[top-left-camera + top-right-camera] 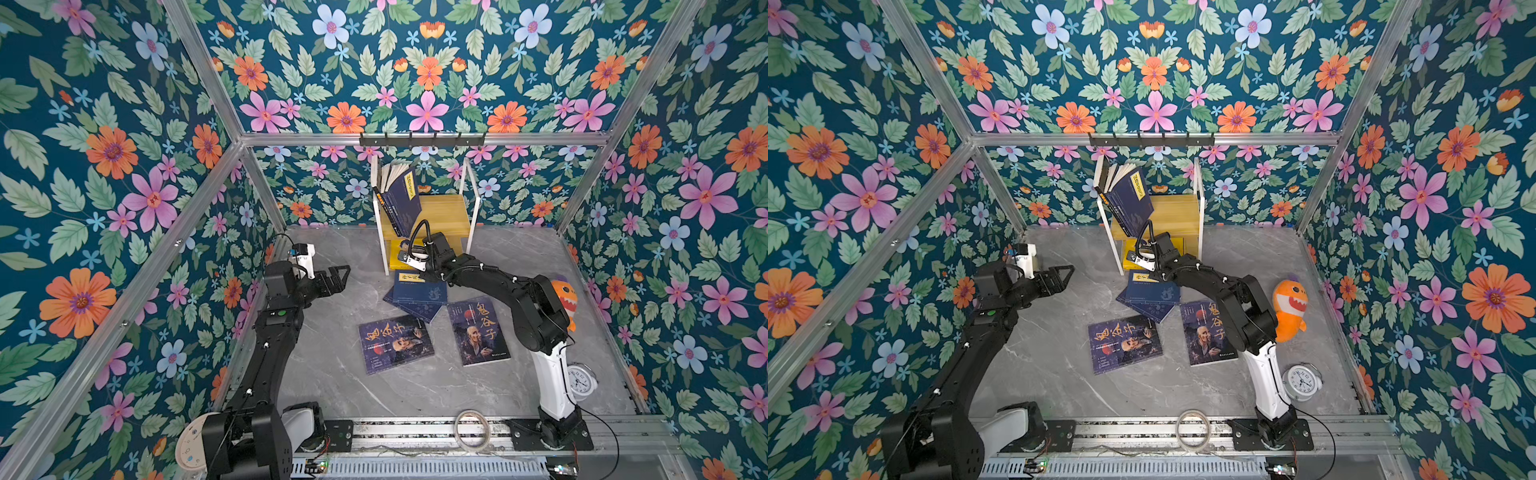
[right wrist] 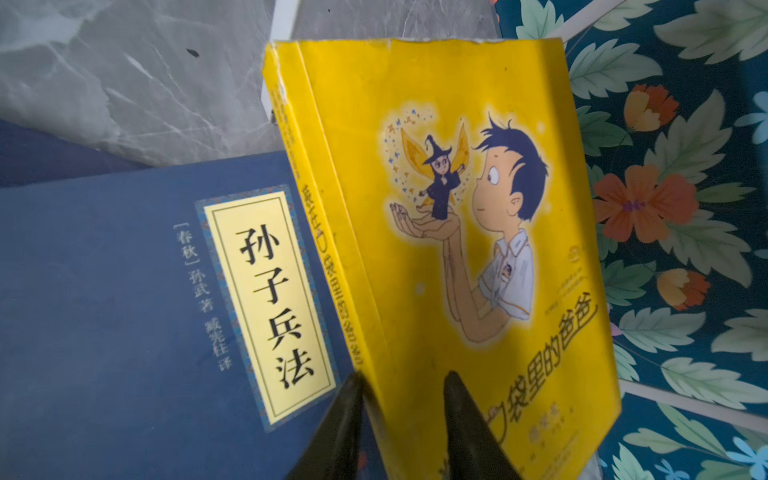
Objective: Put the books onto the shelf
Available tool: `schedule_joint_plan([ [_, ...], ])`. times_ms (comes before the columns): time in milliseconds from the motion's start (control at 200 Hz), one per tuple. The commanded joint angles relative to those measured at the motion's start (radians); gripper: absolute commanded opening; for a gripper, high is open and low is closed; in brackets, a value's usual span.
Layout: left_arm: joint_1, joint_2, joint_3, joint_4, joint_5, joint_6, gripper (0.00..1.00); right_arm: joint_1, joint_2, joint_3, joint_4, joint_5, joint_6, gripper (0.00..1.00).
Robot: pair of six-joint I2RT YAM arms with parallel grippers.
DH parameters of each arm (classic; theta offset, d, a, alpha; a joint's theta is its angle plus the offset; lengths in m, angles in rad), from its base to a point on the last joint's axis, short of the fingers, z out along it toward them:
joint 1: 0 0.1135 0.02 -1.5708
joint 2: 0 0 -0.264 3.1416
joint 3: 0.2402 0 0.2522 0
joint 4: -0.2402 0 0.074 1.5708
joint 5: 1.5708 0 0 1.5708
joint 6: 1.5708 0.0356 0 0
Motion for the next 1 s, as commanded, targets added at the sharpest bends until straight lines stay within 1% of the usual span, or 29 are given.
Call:
schedule_joint_plan([
  [0,0.002,0.0,0.003,0.015,0.012,0.01,1.0,-0.003,0.008,0.009,0.002,0.008,-0.002,0.33],
  [310,0.001,0.001,0.001,0.014,0.013,0.011,1.0,-0.005,0.034,0.043,-0.001,0.004,-0.008,0.29],
  [630,0.001,0.003,-0.001,0.016,0.011,0.015,1.0,-0.006,0.056,0.074,-0.008,0.005,-0.004,0.29],
  [995,0.001,0.009,0.002,0.015,0.011,0.015,1.0,-0.017,0.059,0.086,-0.017,-0.005,0.003,0.24],
])
